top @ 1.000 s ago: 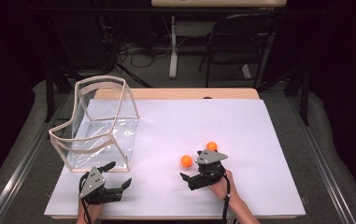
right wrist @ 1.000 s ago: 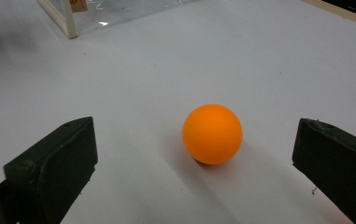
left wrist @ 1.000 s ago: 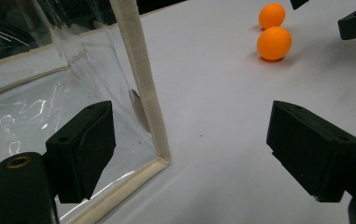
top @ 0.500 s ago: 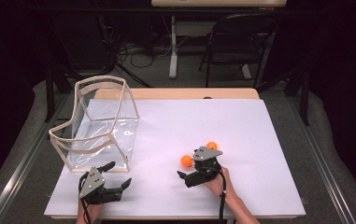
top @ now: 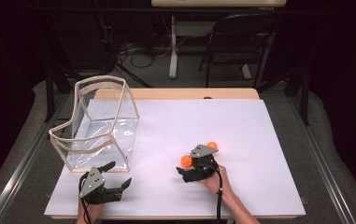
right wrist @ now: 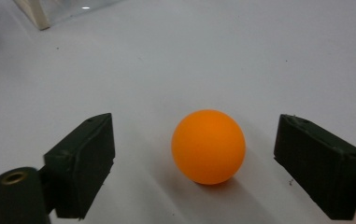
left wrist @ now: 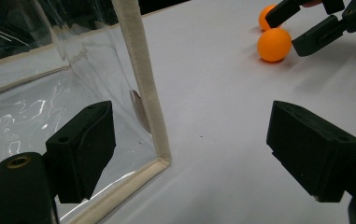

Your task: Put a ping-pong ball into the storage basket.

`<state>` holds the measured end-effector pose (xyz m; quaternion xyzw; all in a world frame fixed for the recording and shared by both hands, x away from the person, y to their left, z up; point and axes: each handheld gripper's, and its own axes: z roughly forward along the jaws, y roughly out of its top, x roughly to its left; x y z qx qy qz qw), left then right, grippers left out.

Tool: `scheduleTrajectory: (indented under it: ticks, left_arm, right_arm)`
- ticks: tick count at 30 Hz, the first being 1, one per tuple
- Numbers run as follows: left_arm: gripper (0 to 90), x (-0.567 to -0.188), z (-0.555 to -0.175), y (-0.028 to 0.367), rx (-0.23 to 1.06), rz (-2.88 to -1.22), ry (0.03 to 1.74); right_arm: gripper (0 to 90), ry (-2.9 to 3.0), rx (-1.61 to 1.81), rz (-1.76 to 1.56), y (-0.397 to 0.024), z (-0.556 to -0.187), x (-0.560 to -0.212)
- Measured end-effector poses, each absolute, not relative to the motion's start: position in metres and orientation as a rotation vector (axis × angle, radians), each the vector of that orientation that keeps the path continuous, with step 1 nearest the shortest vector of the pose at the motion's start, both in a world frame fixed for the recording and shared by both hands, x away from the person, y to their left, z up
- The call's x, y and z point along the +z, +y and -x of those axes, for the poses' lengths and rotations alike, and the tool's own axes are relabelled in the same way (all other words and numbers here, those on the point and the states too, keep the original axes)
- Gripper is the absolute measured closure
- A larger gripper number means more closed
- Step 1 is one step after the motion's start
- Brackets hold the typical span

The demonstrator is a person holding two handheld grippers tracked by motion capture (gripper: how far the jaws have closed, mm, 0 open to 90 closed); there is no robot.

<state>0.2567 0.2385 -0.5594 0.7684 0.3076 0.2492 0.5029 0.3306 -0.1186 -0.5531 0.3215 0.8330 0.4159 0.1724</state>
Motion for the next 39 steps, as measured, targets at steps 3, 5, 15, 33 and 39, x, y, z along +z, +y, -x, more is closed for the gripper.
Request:
scheduleTrajectory:
  ticks: [3,5,15,33,39]
  left_arm:
    - [15.7,-0.5595,-0.2569,0.2383,0.6,-1.858,0.742]
    - [15.7,-0.5595,-0.2568,0.2381,0.6,-1.859,0.742]
    - [15.7,-0.5597,-0.2571,0.2378,0.599,-1.861,0.74]
    - [15.7,-0.5594,-0.2565,0.2378,0.599,-1.862,0.733]
    - [15.7,-0.5593,-0.2564,0.2379,0.602,-1.86,0.733]
  right_arm:
    - [19.2,2.365,1.155,-0.923,-0.1176,-0.3314,-0.554]
    - [24.6,2.361,1.14,-0.934,-0.1166,-0.332,-0.5551]
    - [38.2,2.358,1.087,-0.967,-0.1143,-0.3344,-0.5585]
    - [50.1,2.367,1.05,-0.964,-0.1135,-0.3342,-0.5587]
    - [50.1,2.364,1.057,-0.952,-0.1131,-0.3321,-0.5558]
